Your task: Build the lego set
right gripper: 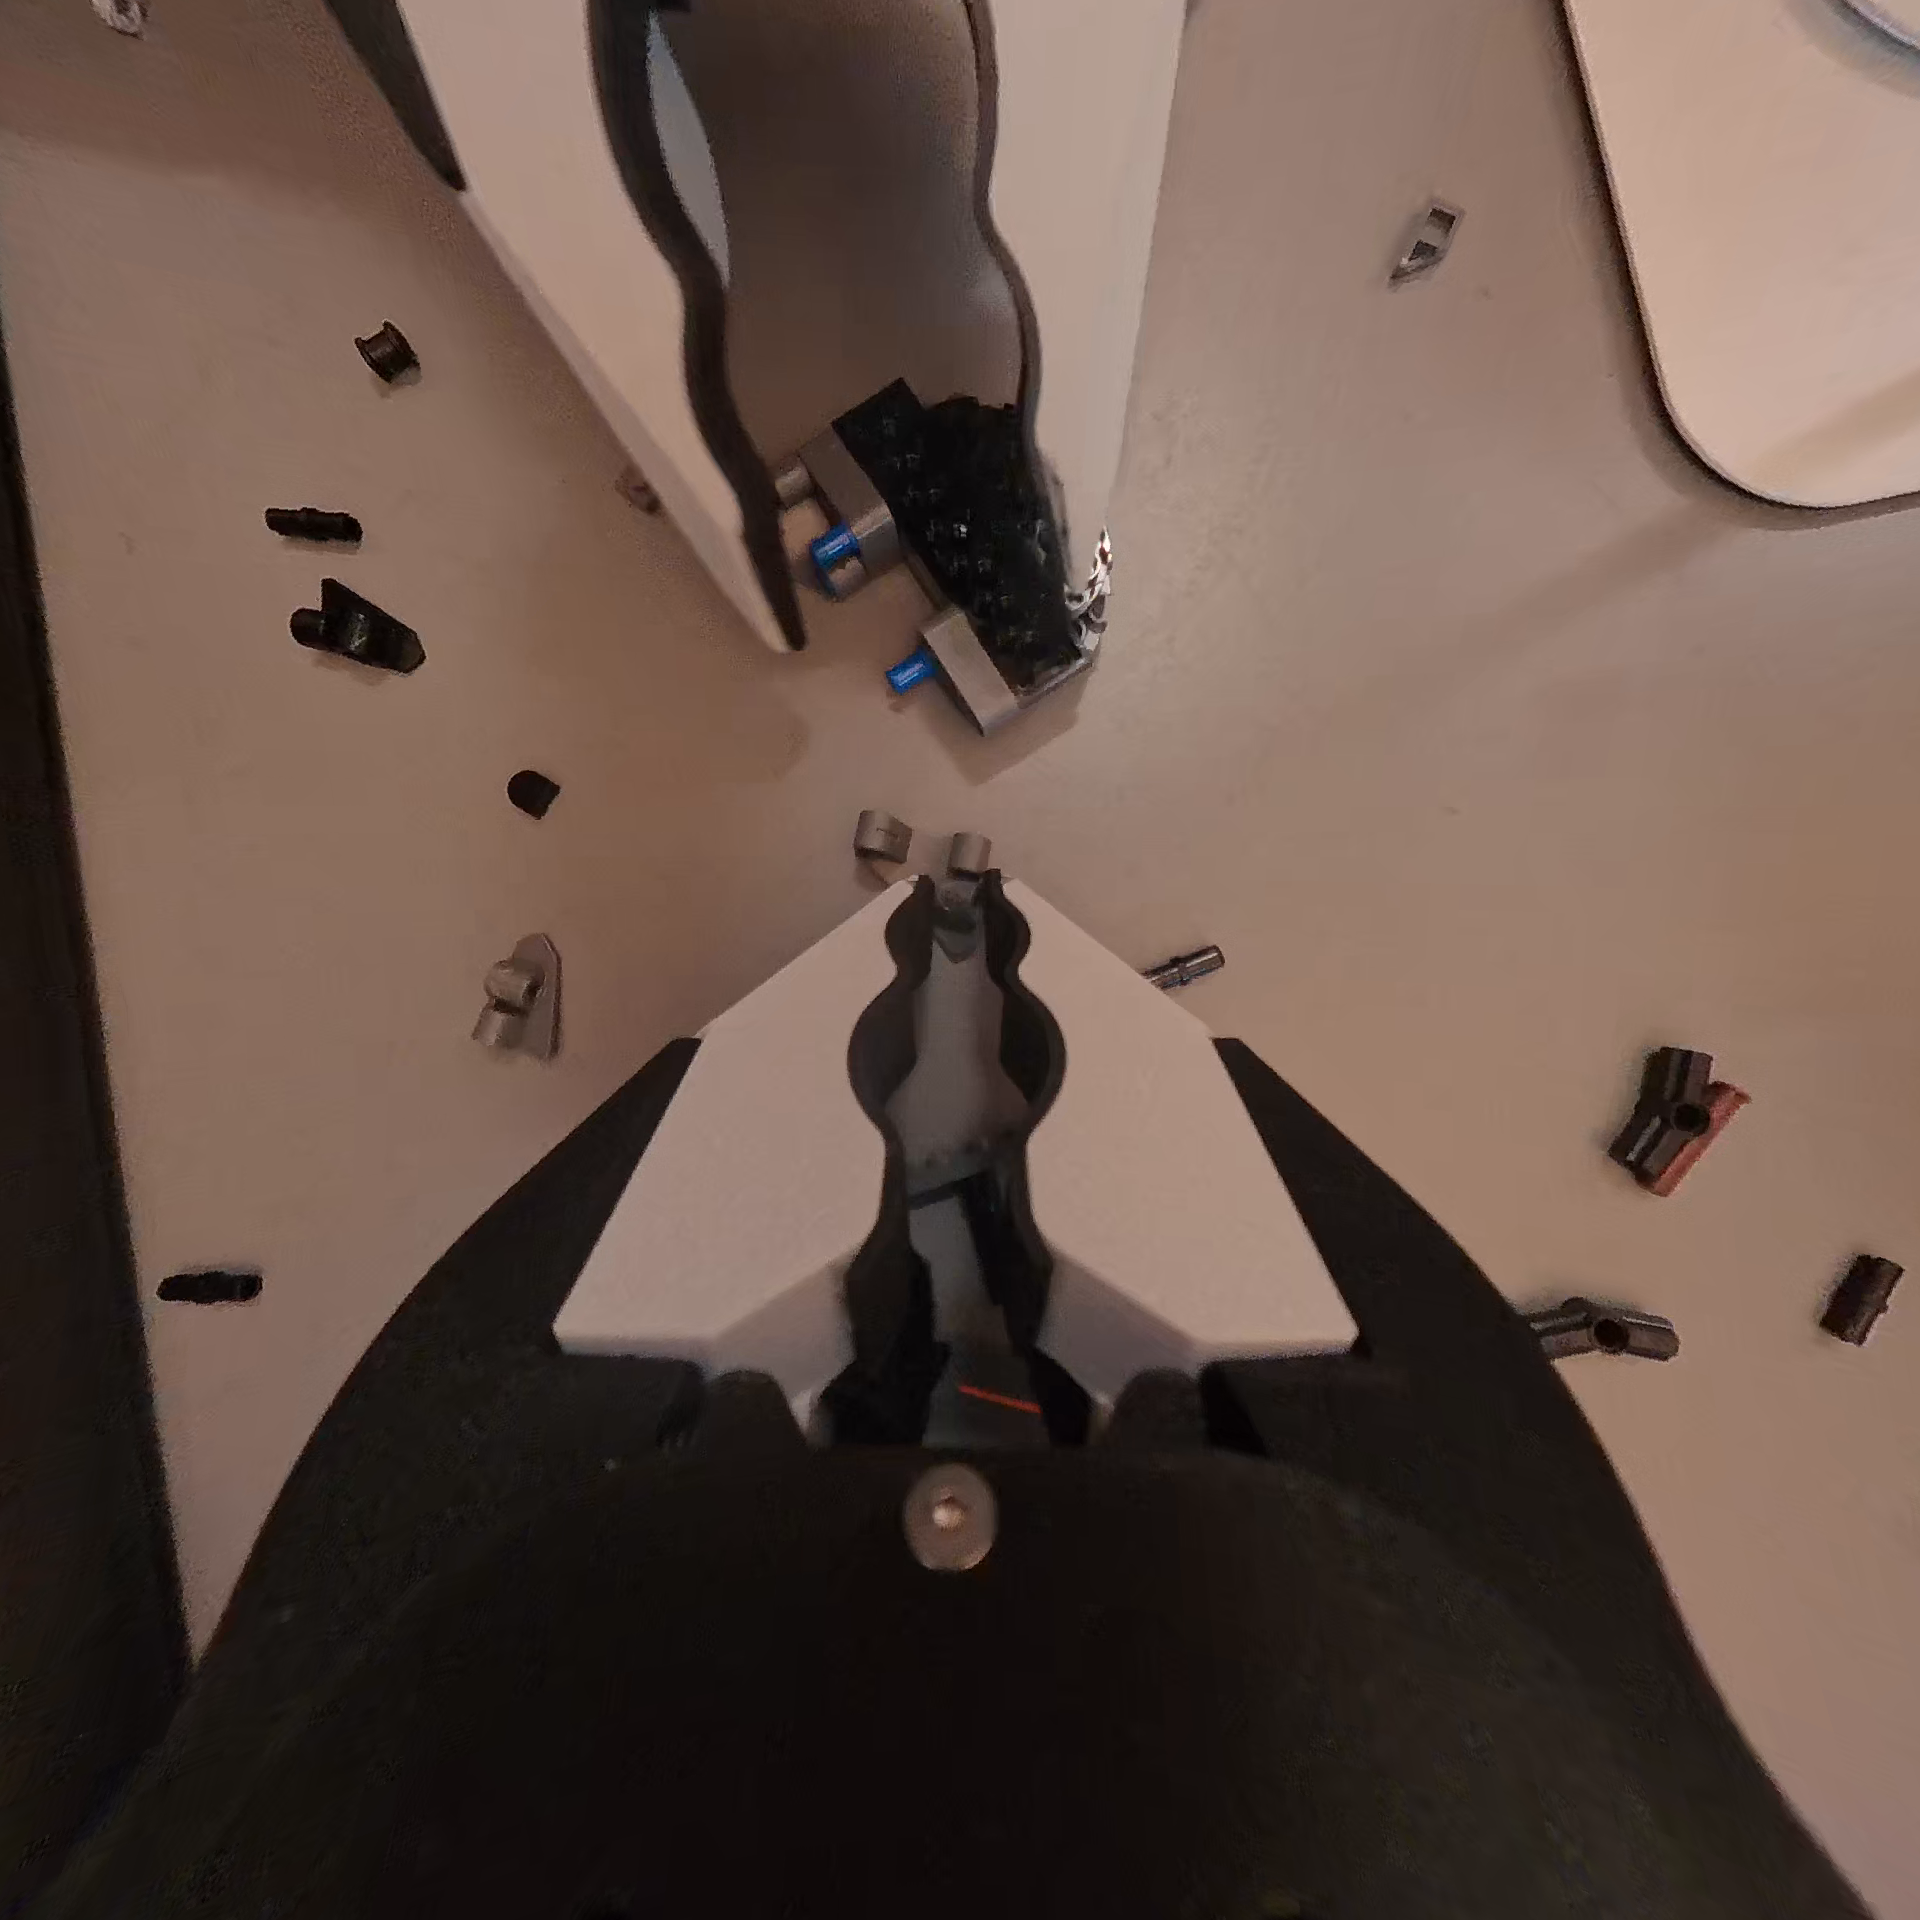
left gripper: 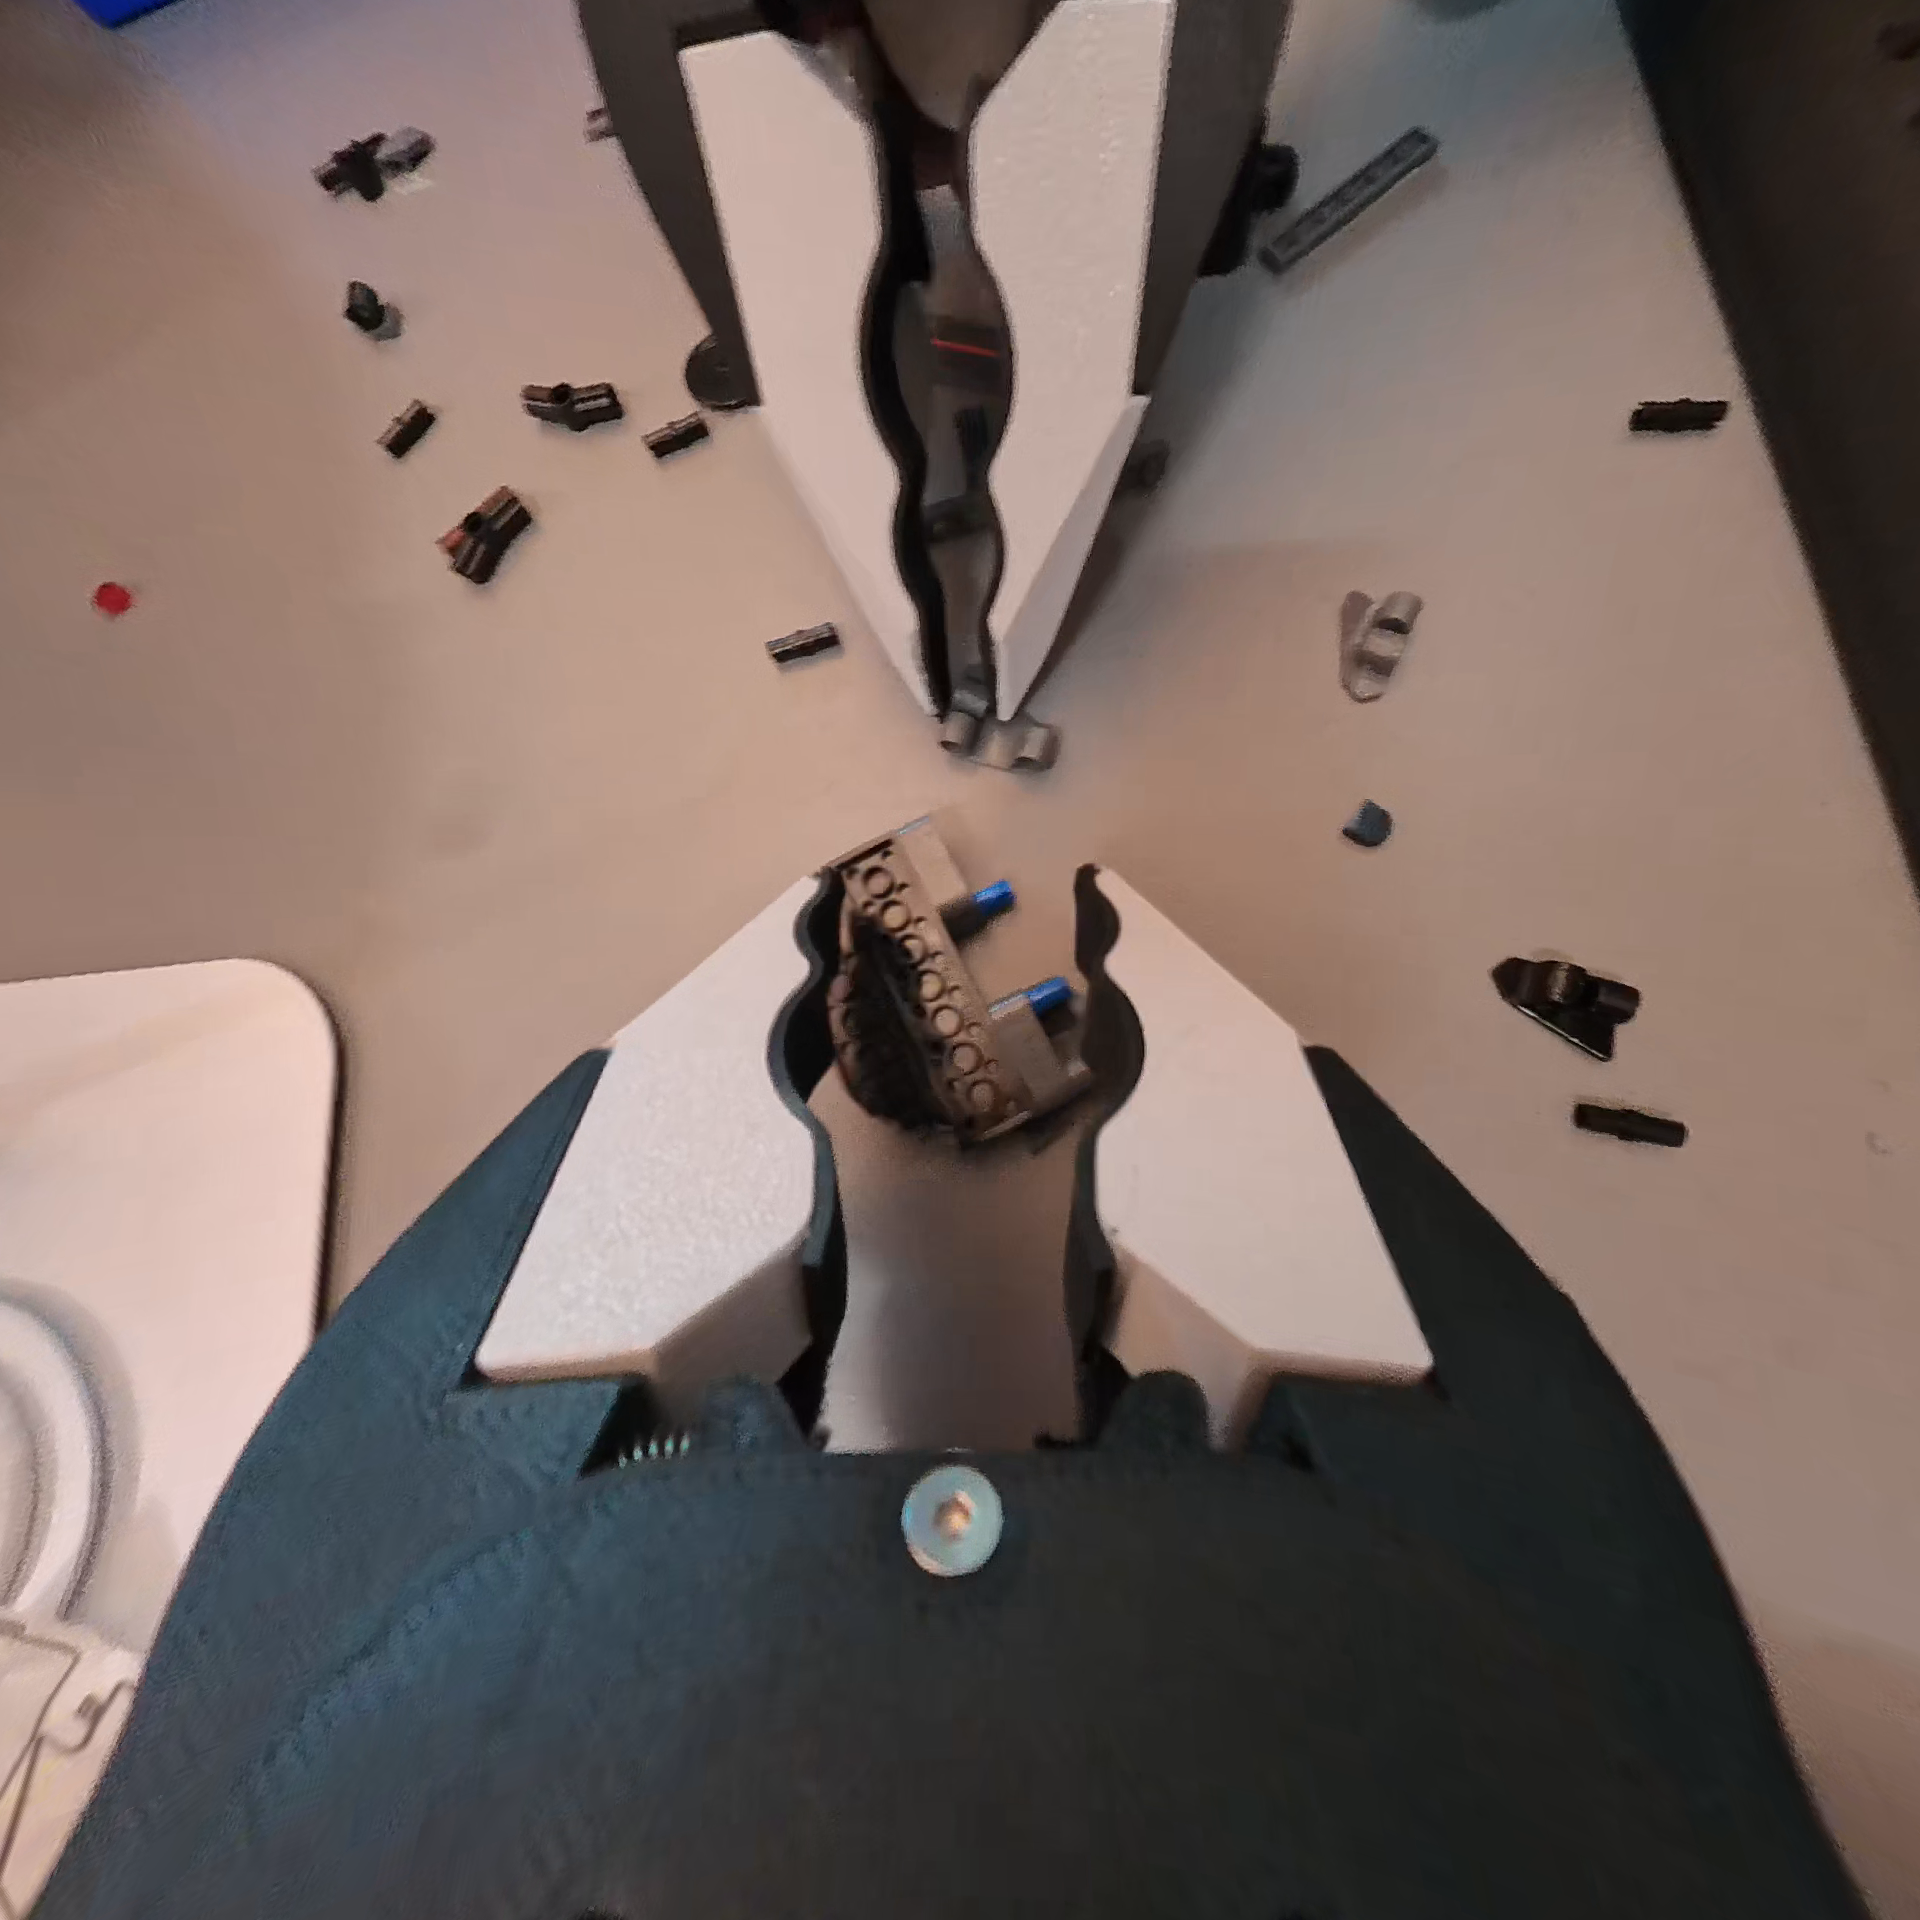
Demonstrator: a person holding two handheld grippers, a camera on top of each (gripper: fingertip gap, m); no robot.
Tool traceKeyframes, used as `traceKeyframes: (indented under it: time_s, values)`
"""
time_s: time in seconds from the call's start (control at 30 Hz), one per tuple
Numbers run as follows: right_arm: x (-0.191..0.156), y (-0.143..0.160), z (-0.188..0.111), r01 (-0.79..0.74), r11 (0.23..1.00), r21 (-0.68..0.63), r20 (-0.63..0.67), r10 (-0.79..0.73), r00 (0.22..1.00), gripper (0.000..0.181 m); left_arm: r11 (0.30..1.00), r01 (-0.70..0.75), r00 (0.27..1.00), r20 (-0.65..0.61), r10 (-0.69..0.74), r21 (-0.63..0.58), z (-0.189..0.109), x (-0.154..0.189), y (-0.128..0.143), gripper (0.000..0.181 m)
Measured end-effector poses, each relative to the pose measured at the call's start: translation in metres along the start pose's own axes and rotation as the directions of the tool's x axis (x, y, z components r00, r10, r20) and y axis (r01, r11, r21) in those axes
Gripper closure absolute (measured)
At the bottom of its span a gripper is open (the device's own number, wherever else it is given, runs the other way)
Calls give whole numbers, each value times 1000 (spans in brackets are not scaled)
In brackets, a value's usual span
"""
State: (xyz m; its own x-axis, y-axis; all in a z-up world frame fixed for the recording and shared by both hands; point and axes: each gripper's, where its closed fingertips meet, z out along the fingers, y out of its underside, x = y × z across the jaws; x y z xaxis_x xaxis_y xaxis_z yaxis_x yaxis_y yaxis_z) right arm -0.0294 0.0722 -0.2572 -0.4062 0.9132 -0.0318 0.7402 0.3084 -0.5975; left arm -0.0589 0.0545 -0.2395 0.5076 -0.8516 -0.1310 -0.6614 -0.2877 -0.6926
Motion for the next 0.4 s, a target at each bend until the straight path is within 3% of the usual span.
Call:
traceKeyframes:
  time_s: [0.4]
  values:
    - [-2,0,0,-4,1000,-2,-1,4,1000,169,999,37,997,68,-36,-6,-2,-17,7,145]
